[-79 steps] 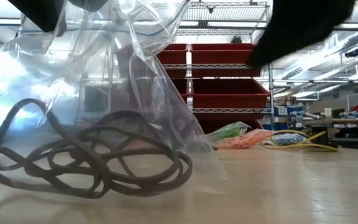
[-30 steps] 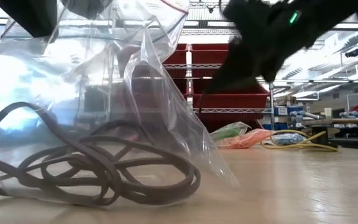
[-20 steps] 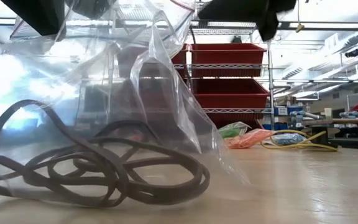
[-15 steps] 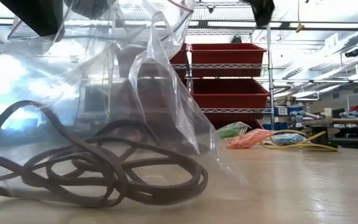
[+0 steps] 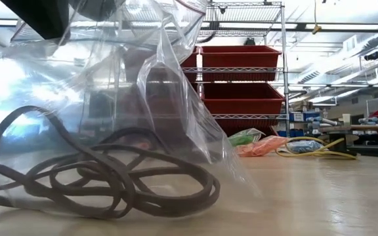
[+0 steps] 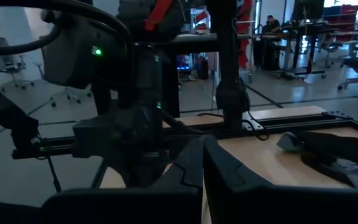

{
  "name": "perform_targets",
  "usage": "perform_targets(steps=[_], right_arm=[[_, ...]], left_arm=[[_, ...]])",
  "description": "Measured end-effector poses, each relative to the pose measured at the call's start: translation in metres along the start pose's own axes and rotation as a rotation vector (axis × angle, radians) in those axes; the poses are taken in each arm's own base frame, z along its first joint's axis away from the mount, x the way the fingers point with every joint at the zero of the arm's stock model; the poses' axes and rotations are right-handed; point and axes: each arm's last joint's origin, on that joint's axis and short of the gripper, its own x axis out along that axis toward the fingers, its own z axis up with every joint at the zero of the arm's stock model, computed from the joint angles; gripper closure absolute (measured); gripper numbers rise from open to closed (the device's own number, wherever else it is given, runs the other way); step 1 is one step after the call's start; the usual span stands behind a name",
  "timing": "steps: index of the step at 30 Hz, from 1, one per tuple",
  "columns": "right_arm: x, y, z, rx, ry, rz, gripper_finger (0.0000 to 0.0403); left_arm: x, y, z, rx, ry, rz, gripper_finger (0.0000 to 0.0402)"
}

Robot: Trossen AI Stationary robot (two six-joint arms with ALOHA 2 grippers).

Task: Sort rubber bands
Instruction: Put the black rubber band into the transparent zip bag

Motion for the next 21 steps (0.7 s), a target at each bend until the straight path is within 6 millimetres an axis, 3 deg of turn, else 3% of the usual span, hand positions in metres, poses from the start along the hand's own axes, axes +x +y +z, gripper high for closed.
perform_targets(steps=[12, 21], right_arm=[[0.000, 0.001, 0.003, 0.026, -0.018, 0.023, 0.0403], [0.007, 0.010, 0.025, -0.005, -0.055, 0.077, 0.0403]], left_arm=[[0.000, 0.001, 0.000, 0.000, 0.001, -0.005, 0.0400], [0.000, 0.001, 0.001, -0.001, -0.004, -0.005, 0.0400]])
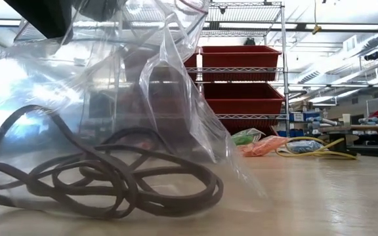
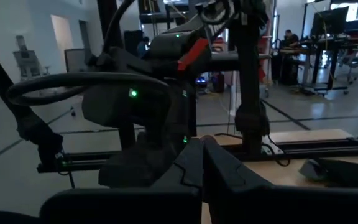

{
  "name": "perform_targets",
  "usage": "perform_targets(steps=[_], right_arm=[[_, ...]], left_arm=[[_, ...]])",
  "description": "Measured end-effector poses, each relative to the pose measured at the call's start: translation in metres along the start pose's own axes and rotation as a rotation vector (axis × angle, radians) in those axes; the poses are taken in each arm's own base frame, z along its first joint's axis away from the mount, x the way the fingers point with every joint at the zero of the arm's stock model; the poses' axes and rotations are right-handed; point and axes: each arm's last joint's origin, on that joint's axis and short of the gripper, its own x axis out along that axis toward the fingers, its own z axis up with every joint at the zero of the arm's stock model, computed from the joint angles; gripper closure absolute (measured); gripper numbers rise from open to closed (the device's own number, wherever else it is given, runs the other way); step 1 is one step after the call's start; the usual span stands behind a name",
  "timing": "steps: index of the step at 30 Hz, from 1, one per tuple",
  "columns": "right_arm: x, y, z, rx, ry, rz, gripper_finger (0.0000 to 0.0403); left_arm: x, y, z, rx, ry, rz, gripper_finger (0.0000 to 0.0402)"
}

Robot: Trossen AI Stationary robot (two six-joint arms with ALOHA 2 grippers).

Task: Sort rubber bands
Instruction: Put the black rubber band into the transparent zip bag

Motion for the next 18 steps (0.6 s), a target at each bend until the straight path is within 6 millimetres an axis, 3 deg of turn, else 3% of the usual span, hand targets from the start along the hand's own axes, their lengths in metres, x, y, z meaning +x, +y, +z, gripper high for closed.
perform_targets(steps=[10, 18], right_arm=[[0.004, 0.003, -0.003, 0.007, 0.029, -0.001, 0.0403], [0.027, 0.016, -0.035, 0.004, 0.082, 0.017, 0.0403]], left_arm=[[0.000, 0.000, 0.000, 0.000, -0.001, 0.000, 0.0400], [0.000, 0.000, 0.000, -0.001, -0.004, 0.000, 0.0400]])
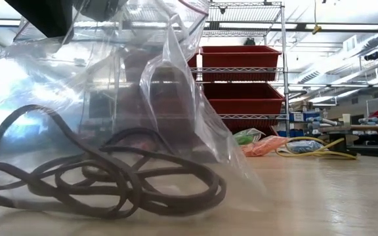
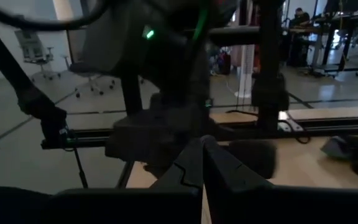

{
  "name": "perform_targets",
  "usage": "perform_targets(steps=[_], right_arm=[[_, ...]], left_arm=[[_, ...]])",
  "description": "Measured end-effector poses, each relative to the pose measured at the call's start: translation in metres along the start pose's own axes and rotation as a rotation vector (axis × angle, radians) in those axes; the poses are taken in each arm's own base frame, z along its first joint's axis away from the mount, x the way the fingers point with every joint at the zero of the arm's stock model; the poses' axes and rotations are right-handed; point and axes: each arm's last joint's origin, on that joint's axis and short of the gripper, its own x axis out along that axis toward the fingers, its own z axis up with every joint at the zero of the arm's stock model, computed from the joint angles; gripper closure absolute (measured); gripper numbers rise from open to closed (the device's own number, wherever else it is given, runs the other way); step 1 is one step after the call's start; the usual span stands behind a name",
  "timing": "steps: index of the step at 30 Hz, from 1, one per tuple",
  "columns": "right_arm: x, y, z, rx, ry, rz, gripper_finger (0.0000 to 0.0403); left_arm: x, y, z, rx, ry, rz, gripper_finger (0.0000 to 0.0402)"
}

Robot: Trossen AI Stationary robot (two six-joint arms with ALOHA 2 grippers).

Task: Sort rubber bands
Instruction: Put the black rubber band into the transparent zip bag

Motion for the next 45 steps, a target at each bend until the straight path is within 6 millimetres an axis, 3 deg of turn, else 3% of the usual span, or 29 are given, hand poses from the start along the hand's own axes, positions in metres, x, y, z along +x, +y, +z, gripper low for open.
perform_targets(steps=[8, 14, 32, 45], right_arm=[[0.017, 0.008, -0.010, 0.000, 0.028, 0.007, 0.0403], [0.017, 0.007, -0.012, 0.031, 0.048, -0.013, 0.0403], [0.014, -0.002, -0.042, 0.166, 0.320, -0.082, 0.0401], [0.013, -0.003, -0.044, 0.221, 0.346, -0.089, 0.0314]], left_arm=[[0.000, 0.000, -0.001, 0.001, 0.004, 0.001, 0.0400], [0.000, -0.001, -0.001, 0.003, 0.006, 0.000, 0.0400], [0.000, -0.001, 0.000, 0.002, 0.000, -0.001, 0.0400], [0.000, -0.001, 0.000, 0.004, 0.001, 0.001, 0.0400]])
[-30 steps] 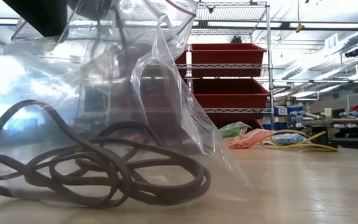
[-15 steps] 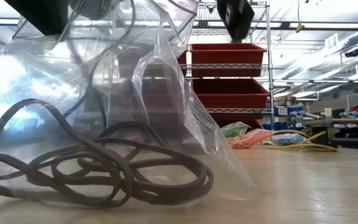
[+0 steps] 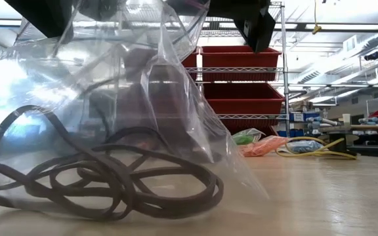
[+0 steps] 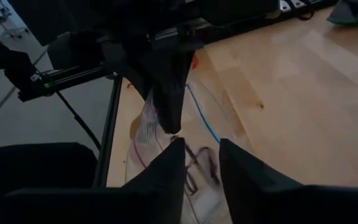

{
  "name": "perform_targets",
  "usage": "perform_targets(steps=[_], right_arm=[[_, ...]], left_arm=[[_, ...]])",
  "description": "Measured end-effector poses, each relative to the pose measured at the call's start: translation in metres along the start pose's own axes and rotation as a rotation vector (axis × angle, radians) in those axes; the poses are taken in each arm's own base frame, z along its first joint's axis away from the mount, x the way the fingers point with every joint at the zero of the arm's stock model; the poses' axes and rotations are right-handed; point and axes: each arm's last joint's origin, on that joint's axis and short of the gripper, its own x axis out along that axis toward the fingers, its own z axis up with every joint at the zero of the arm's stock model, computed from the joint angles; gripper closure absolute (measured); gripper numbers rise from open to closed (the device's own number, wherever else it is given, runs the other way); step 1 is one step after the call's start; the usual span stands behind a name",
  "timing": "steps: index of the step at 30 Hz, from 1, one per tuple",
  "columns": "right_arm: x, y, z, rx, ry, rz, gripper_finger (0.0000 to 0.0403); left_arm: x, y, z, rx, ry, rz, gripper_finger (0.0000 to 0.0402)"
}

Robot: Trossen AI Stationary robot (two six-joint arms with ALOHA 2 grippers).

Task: Sort rubber bands
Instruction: Put the black rubber band into the transparent zip bag

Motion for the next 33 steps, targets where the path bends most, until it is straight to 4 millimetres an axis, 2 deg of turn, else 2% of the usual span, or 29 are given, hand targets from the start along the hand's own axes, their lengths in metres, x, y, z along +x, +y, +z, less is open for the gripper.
perform_targets(steps=[5, 11, 18, 23, 26, 29, 33], right_arm=[[0.000, 0.000, 0.001, 0.003, -0.005, 0.001, 0.0291], [-0.010, 0.005, 0.011, -0.011, -0.065, -0.021, 0.0290], [-0.040, 0.015, 0.032, -0.059, -0.159, -0.084, 0.0291], [-0.056, 0.014, 0.039, -0.081, -0.155, -0.141, 0.0291], [-0.058, 0.005, 0.030, -0.116, -0.072, -0.218, 0.0291], [-0.057, -0.016, 0.017, -0.101, 0.064, -0.336, 0.0291], [-0.052, -0.045, -0.001, -0.055, 0.160, -0.429, 0.0291]], left_arm=[[-0.001, -0.003, 0.000, 0.057, -0.008, 0.049, 0.0400], [-0.002, -0.006, -0.002, 0.090, 0.002, 0.086, 0.0400], [-0.019, 0.000, -0.006, 0.137, 0.018, 0.153, 0.0400], [-0.029, 0.002, -0.012, 0.192, 0.058, 0.209, 0.0400], [-0.031, -0.001, -0.017, 0.244, 0.104, 0.246, 0.0400], [-0.032, -0.006, -0.017, 0.258, 0.092, 0.268, 0.0400], [-0.035, -0.014, -0.018, 0.282, 0.076, 0.292, 0.0400]])
